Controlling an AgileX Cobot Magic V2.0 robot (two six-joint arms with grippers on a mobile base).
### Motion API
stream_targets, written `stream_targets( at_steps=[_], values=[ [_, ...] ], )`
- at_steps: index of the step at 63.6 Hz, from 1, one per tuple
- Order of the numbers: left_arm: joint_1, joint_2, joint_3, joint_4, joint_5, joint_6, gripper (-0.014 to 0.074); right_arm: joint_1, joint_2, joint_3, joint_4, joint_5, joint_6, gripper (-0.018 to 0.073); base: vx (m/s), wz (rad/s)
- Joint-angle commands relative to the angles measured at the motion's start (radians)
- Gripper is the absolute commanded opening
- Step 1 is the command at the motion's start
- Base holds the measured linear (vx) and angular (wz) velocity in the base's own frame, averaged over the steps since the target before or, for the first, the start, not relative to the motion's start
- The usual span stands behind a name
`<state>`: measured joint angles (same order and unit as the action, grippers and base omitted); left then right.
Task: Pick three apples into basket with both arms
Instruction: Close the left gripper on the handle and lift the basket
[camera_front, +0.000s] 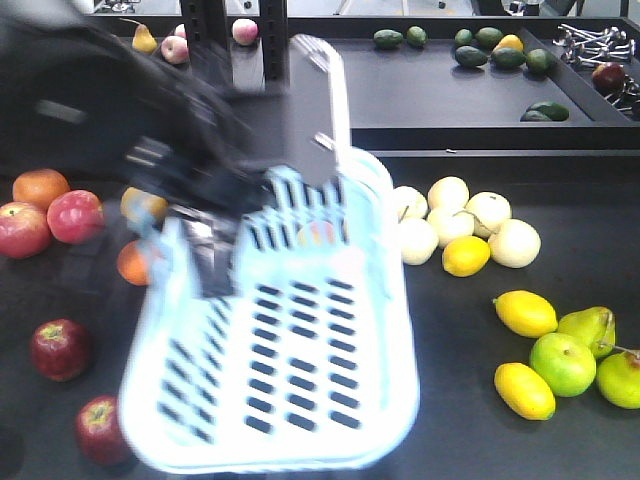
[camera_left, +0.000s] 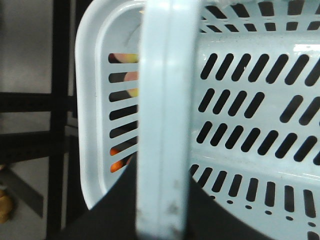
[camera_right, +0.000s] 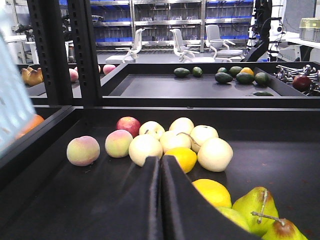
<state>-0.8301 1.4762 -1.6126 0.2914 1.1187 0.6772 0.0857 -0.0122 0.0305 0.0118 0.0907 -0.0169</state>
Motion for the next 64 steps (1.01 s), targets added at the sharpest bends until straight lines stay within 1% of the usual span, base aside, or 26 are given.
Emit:
stream_targets(
  at_steps=[1, 6, 14, 25, 32, 64],
  values=[
    [-0.005, -0.12, -0.029, 0.075, 0.028, -0.002, -0.0008, -0.005, 0.01, 0.01, -0.003, -0.077, -0.007, -0.0008, 0.0, 0.0],
    [-0.005, -0.177, -0.029, 0.098, 0.074, -0.002, -0.0008, -0.005, 0.01, 0.01, -0.003, -0.077, -0.007, -0.0008, 0.0, 0.0],
    [-0.005, -0.255, -0.029, 0.113, 0.13, -0.002, -0.0008, -0.005, 0.01, 0.01, -0.003, -0.077, -0.007, -0.0008, 0.0, 0.0],
    [-0.005, -0.336, -0.029, 0.116, 0.13, -0.002, -0.0008, -0.005, 0.01, 0.01, -0.003, -0.077, -0.007, -0.0008, 0.0, 0.0],
    [-0.005, -0.358, -0.029, 0.115, 0.13, -0.002, -0.0008, -0.005, 0.01, 0.01, -0.003, -0.077, -0.007, -0.0008, 0.0, 0.0],
    [-0.005, -0.361, -0.029, 0.115, 0.13, -0.002, -0.0008, -0.005, 0.01, 0.01, -0.003, -0.077, -0.007, -0.0008, 0.0, 0.0]
  ],
)
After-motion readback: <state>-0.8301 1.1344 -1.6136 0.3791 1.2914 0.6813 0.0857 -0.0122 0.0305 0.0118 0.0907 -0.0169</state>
